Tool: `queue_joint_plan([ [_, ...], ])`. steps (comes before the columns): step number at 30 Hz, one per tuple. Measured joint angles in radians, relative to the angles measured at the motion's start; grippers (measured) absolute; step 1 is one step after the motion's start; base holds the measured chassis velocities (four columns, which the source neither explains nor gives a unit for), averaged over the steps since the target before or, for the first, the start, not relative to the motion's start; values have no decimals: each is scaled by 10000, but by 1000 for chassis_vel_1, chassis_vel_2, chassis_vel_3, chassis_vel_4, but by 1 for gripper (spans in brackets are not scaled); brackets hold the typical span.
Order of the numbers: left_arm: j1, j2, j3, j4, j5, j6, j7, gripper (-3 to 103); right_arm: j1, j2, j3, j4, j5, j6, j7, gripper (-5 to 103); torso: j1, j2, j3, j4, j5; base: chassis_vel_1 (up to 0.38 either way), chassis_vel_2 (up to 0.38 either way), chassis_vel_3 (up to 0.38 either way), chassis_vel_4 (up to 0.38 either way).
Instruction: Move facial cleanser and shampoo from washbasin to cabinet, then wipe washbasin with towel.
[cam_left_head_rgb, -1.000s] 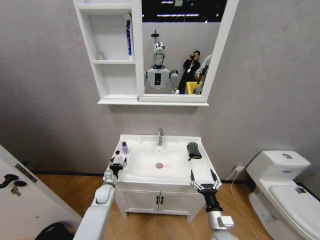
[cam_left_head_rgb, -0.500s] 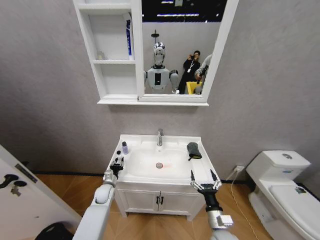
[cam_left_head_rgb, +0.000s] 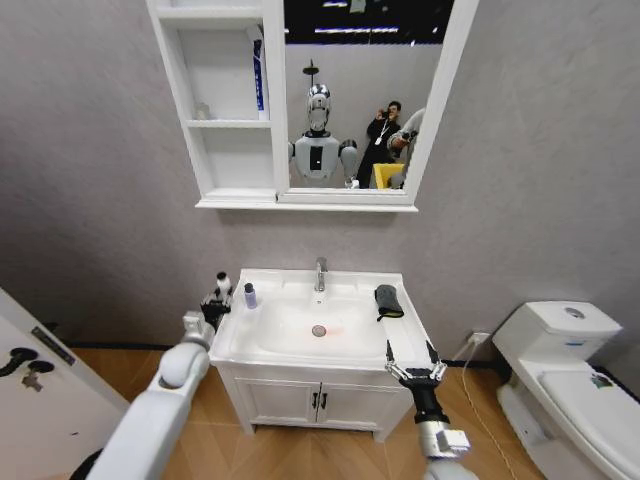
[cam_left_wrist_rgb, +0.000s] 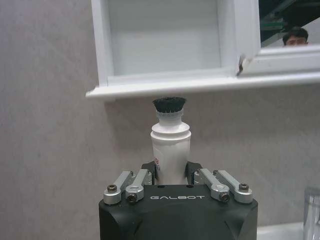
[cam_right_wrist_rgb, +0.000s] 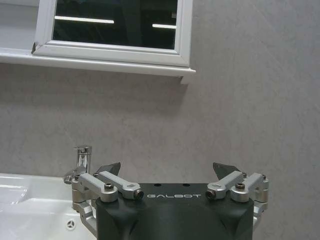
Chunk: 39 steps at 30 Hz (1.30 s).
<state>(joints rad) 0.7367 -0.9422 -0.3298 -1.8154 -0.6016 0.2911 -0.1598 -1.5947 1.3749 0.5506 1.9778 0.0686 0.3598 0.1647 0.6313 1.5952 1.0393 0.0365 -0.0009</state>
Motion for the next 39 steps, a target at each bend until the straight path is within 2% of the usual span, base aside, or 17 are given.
queue_joint_plan([
  [3,-1495,1128,561,-199,-1517,680,-412,30,85,58,-70,-224,-77,20,35,100,0,0,-1,-2,16,0,0,0,0],
  [4,-1495,1128,561,-199,-1517,680,-412,30,85,58,-70,-224,-77,20,35,100,0,0,-1,-2,16,0,0,0,0],
  [6,-3333,1970,1367,230,-2526,1276,-395,30,196,198,-196,-335,-129,64,108,100,3,-1,0,0,4,0,0,0,0],
  [7,-3333,1970,1367,230,-2526,1276,-395,30,196,198,-196,-335,-129,64,108,100,3,-1,0,0,4,0,0,0,0],
  [8,-4057,2175,1696,463,-2870,1619,-291,30,211,226,-227,-338,-131,65,113,100,0,0,0,1,15,0,0,0,0],
  [9,-4057,2175,1696,463,-2870,1619,-291,30,211,226,-227,-338,-131,65,113,100,0,0,0,1,15,0,0,0,0],
  [11,-5717,2352,2622,1173,-3633,2296,-146,30,261,207,-189,-407,-123,78,117,100,2,-1,0,2,1,0,0,0,0],
  [12,-5717,2352,2622,1173,-3633,2296,-146,30,261,207,-189,-407,-123,78,117,100,2,-1,0,2,1,0,0,0,0],
  [15,-7604,1831,3644,2387,-3695,2463,60,30,357,176,-75,-642,-79,99,207,100,1,-1,0,1,6,0,0,0,0],
  [17,-7604,1831,3644,2387,-3695,2463,60,30,357,176,-75,-642,-79,99,207,100,1,-1,0,1,6,0,0,0,0],
  [19,-8657,980,4084,3531,-2953,2339,428,30,394,182,-15,-687,18,99,238,100,2,-1,0,-4,10,0,0,0,0],
  [21,-8911,758,4227,3861,-2899,2339,492,30,412,182,29,-687,73,98,244,100,3,-1,1,-3,9,0,0,0,0],
  [23,-9432,281,4581,4918,-2864,2395,558,30,438,114,160,-684,235,97,245,100,1,-1,1,-3,12,0,0,0,0],
  [24,-9432,281,4581,4918,-2864,2395,558,30,438,114,160,-684,235,97,245,100,1,-1,1,-3,12,0,0,0,0],
  [27,-9765,-158,4774,6031,-2754,2319,603,30,440,46,280,-742,405,126,245,100,3,-2,2,0,8,0,0,0,0],
  [30,-9837,-421,4772,6555,-2732,2174,689,30,438,48,298,-835,446,181,242,100,2,-1,1,2,8,0,0,0,0],
  [39,-10275,-1113,4597,7754,-2546,2261,705,30,767,-41,204,-1094,479,153,184,100,0,-1,0,1,10,0,0,0,0],
])
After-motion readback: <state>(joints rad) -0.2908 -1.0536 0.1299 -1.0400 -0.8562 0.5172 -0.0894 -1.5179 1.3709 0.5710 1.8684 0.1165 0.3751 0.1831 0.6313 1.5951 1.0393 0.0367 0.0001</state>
